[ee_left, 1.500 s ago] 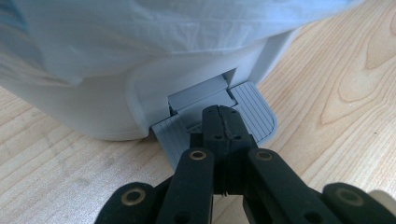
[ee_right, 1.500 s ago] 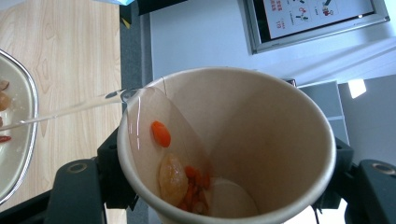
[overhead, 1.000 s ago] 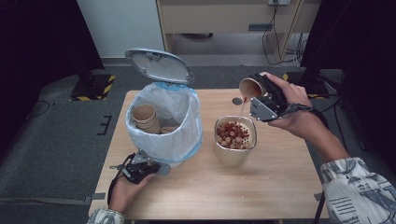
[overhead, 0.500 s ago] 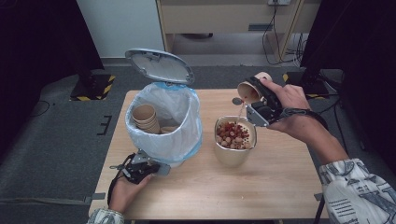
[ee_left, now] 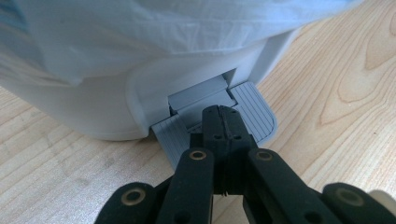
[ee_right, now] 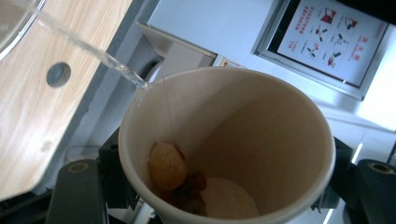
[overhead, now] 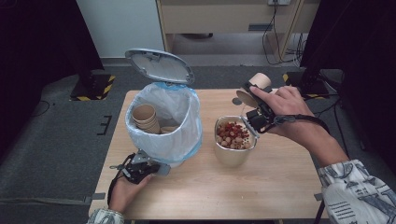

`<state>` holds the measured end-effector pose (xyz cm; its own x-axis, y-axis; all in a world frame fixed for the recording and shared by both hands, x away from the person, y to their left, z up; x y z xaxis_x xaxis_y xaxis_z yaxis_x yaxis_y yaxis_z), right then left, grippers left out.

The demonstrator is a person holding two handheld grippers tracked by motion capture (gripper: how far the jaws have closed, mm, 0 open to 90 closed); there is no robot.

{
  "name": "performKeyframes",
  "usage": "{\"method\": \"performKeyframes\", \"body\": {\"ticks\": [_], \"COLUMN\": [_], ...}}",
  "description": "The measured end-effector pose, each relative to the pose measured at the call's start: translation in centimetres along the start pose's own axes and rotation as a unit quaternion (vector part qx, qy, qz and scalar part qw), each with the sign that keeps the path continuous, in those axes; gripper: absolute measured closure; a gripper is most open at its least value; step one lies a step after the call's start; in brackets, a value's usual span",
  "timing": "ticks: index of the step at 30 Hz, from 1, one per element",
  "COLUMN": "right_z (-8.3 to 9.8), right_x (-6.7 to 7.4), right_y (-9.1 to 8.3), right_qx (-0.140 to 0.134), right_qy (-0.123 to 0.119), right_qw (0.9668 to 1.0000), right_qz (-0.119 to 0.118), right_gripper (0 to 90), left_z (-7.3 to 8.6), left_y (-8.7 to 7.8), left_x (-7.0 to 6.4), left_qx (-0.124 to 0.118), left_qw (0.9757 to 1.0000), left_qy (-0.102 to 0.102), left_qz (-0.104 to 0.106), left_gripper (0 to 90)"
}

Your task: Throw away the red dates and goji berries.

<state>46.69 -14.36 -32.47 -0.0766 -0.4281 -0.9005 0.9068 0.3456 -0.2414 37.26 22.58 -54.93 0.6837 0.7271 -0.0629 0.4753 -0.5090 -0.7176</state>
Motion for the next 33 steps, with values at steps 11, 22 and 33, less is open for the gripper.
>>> {"method": "performKeyframes", "body": {"ticks": [11, 22, 33], "right_z": [-0.8, -1.0, -1.3], "right_x": [0.4, 0.2, 0.1], "right_y": [0.2, 0.1, 0.0], "right_qx": [0.011, 0.009, 0.014], "right_qy": [-0.064, -0.062, -0.076], "right_qw": [0.9979, 0.9979, 0.9967], "right_qz": [0.008, 0.013, 0.025], "right_gripper": [28.6, 28.6, 28.8], "left_z": [0.0, 0.0, 0.0], "left_y": [0.0, 0.0, 0.0], "left_x": [0.0, 0.0, 0.0], "left_qx": [0.0, 0.0, 0.0], "left_qw": [1.0, 1.0, 1.0], "left_qy": [0.0, 0.0, 0.0], "left_qz": [0.0, 0.0, 0.001], "left_gripper": [90.0, 90.0, 90.0]}}
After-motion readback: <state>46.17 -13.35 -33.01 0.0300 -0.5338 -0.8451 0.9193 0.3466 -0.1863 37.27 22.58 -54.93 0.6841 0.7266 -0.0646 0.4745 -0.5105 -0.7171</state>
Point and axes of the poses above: each handheld gripper's, and its own axes: y roughly forward along the jaws, z roughly out of its underside, x roughly to its left, the point moved 5 cm from there along y, roughly forward along the jaws, and after that the axes turned 1 degree about y, right-handed, at the moved point
